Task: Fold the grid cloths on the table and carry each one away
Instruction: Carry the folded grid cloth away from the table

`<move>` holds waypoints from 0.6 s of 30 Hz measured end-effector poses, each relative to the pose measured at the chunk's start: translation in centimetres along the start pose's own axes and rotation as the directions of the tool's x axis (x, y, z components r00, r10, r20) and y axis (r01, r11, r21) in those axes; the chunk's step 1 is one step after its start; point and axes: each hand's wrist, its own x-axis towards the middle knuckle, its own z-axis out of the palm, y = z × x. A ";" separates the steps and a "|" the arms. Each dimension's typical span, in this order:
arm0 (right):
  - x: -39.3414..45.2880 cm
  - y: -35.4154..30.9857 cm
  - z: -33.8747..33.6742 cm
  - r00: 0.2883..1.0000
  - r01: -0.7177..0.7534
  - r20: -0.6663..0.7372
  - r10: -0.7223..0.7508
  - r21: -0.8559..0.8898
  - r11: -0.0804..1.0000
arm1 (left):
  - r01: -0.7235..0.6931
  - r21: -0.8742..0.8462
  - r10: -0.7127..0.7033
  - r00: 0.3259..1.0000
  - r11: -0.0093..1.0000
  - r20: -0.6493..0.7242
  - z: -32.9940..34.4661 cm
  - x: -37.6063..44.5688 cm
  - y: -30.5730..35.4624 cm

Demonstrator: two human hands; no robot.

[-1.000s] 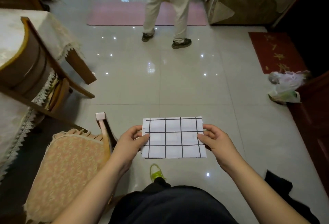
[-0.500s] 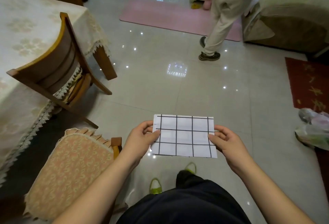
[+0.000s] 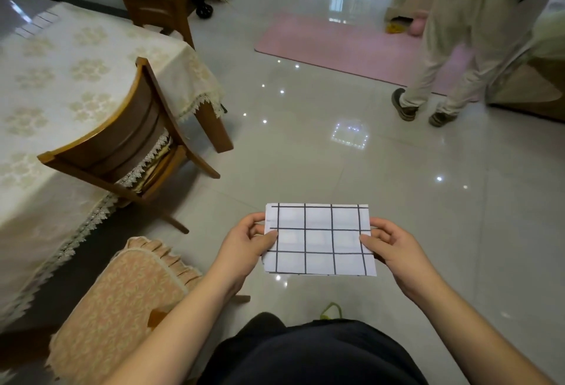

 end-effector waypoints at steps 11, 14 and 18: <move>10.7 -6.5 4.7 0.989 0.016 0.144 -0.009 -0.047 0.999 | -0.009 -0.163 -0.028 0.974 0.987 -0.226 -3.5 8.1 2.8; 14.7 -8.7 7.6 0.985 0.024 0.175 -0.009 -0.084 0.996 | -0.017 -0.198 -0.035 0.967 0.980 -0.254 -6.1 11.6 3.6; 19.2 -11.9 10.9 0.983 0.028 0.183 -0.005 -0.125 0.992 | -0.029 -0.234 -0.039 0.959 0.972 -0.280 -9.1 15.3 5.7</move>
